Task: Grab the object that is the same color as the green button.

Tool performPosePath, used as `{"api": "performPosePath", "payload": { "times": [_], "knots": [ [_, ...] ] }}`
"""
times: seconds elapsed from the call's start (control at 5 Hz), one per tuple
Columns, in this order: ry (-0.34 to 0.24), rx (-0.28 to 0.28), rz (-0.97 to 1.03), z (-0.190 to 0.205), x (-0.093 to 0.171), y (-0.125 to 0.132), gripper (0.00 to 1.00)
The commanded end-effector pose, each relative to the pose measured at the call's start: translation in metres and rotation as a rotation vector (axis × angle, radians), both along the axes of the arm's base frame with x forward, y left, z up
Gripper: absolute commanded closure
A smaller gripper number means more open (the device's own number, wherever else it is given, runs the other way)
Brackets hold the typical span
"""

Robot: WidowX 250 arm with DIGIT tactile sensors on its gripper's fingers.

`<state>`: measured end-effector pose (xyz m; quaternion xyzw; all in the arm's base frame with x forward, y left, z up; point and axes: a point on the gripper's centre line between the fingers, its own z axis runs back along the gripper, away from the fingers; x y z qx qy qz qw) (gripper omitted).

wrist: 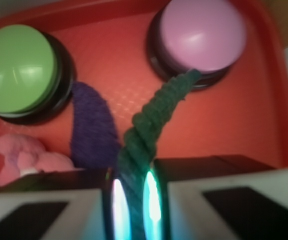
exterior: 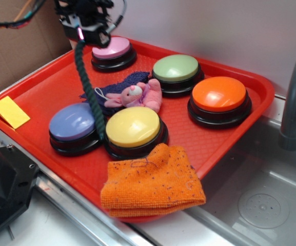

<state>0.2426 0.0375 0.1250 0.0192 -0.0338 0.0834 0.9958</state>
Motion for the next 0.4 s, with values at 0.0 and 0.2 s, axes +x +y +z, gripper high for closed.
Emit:
{"api": "performPosePath", "payload": {
  "times": [0.0,0.2],
  "knots": [
    [-0.145,-0.025,-0.207,0.0680,-0.0116,0.0379,1.00],
    [-0.158,-0.055,-0.216,0.0680,-0.0187,0.0386,1.00]
  ]
}}
